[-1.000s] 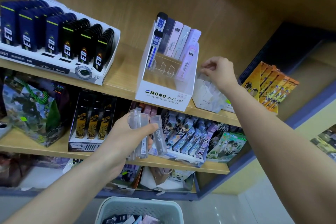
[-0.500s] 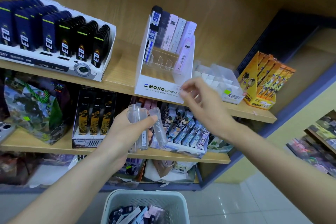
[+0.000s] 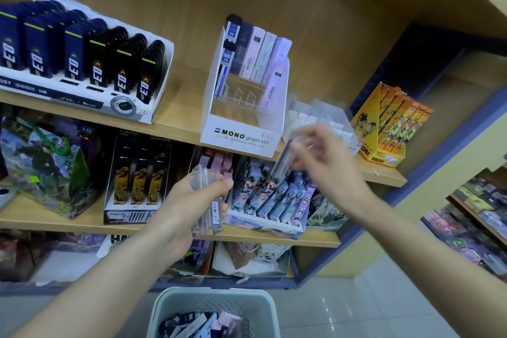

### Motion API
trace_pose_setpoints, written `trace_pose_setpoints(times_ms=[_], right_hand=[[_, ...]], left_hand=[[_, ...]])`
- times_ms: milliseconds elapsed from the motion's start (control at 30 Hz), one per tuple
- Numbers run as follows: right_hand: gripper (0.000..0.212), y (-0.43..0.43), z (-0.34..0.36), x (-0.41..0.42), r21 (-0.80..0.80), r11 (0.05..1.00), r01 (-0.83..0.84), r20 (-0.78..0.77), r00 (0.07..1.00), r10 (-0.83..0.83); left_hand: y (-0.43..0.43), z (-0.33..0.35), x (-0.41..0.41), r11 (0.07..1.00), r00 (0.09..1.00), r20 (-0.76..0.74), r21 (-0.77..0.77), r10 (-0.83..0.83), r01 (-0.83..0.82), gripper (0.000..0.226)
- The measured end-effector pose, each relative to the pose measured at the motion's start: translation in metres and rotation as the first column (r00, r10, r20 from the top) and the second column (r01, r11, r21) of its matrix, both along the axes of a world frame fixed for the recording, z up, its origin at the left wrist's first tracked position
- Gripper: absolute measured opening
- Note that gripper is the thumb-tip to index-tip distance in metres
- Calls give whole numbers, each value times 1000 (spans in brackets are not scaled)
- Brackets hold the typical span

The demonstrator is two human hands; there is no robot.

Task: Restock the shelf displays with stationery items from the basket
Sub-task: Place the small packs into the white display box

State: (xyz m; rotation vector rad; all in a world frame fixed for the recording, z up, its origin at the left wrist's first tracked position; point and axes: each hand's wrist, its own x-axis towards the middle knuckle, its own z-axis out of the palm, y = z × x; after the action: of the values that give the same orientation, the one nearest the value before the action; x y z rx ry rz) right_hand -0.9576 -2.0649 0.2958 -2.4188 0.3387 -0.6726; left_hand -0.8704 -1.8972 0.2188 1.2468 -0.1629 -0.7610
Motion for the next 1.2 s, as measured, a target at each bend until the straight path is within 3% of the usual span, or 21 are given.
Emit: trace_pose_setpoints(times_ms=[100, 200, 400, 567, 667, 800, 967, 1200], right_hand=[[7, -31, 26, 12, -28, 987, 158, 290, 946, -143], [6, -58, 39, 33, -72, 964, 256, 373, 903, -212], [7, -82, 42, 72, -96, 957, 272, 259, 936, -240], [10, -83, 38, 87, -89, 971, 222, 171, 964, -204], [10, -86, 38, 92, -88, 970, 228, 181, 961, -210], [14, -91, 42, 95, -70, 972, 223, 182, 961, -207], [12, -98, 32, 93, -166, 975, 147, -90, 983, -163], [19, -103, 25, 100, -144, 967, 210, 36, 978, -207]], left_hand=[[-1, -3, 1, 999, 999, -24, 2, -43, 43, 19], [-4, -6, 0, 998, 996, -60, 14, -61, 62, 18], [-3, -15, 2, 993, 964, -240, -4, -114, 117, 20], [-6, -23, 0, 991, 951, -283, 4, -125, 132, 14], [-13, -39, 13, 991, 928, -352, 15, -120, 134, 29], [-24, -61, 25, 986, 931, -333, 18, -148, 163, 25], [-27, -51, 17, 977, 915, -348, -14, -206, 214, 17], [-15, -33, 2, 978, 935, -288, -29, -207, 208, 21]])
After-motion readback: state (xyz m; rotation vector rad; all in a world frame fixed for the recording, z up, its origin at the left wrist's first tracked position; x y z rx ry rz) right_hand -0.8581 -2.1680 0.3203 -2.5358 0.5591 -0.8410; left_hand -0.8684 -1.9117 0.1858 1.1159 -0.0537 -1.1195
